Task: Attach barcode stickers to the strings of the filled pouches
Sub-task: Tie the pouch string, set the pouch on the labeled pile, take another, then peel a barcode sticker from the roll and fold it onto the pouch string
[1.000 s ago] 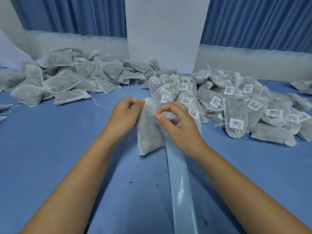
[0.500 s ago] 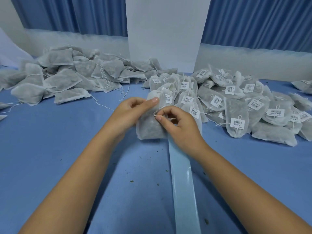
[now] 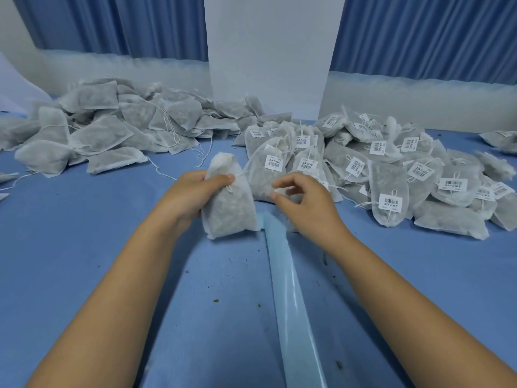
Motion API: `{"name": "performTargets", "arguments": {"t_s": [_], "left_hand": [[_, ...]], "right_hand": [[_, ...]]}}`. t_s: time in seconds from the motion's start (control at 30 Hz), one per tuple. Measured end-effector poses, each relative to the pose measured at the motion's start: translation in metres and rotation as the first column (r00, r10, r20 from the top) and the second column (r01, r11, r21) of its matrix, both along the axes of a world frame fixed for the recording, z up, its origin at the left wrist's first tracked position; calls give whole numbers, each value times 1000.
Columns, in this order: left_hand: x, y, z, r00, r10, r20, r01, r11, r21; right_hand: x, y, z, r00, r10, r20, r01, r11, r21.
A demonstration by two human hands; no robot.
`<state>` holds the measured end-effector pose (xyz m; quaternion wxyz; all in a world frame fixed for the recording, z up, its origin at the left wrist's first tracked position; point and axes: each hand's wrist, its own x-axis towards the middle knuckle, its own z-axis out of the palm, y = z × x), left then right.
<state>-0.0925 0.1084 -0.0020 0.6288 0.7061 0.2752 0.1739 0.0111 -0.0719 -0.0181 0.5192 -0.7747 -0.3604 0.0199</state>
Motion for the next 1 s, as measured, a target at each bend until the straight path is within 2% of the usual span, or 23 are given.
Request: {"name": "performTargets", "arguments": {"t_s": [0.07, 0.17, 0.27, 0.4, 0.5, 0.6, 0.67, 0.73, 0.8, 0.93, 1.0], "left_hand": [[-2, 12, -2, 998, -12, -61, 8, 997, -73], [-4, 22, -8, 989, -50, -137, 33, 991, -126], [-6, 24, -10, 973, -104, -205, 74, 986, -147], [-8, 26, -12, 955, -155, -253, 117, 980, -159], [-8, 25, -12, 961, -136, -239, 98, 982, -163], [-5, 24, -13, 970, -136, -202, 87, 969, -231], [-3, 24, -14, 975, -146, -169, 92, 952, -292], [-3, 23, -15, 977, -169, -126, 115, 928, -354], [-2, 20, -14, 978, -187, -93, 135, 905, -404], [0, 15, -13, 976, -214, -47, 168, 868, -467], [1, 14, -13, 976, -216, -22, 178, 853, -491]], "right_hand": [[7, -2, -4, 995, -68, -75, 57, 989, -133], [9, 0, -6, 974, -92, -206, 50, 979, -199], [3, 4, -9, 975, -73, -209, 9, 956, -292], [0, 2, -10, 981, 47, -187, -121, 906, -405], [2, -1, -9, 985, 100, -139, -152, 884, -442], [1, -1, -9, 990, 111, -89, -141, 859, -493], [1, -2, -6, 984, 96, -148, -156, 867, -473], [2, -2, -2, 956, 68, -285, -187, 890, -417], [0, 0, -1, 946, 26, -325, -167, 893, -417], [-7, 1, -5, 986, 85, -145, -149, 841, -520], [-4, 0, -5, 984, 118, -131, -169, 845, -507]]}}
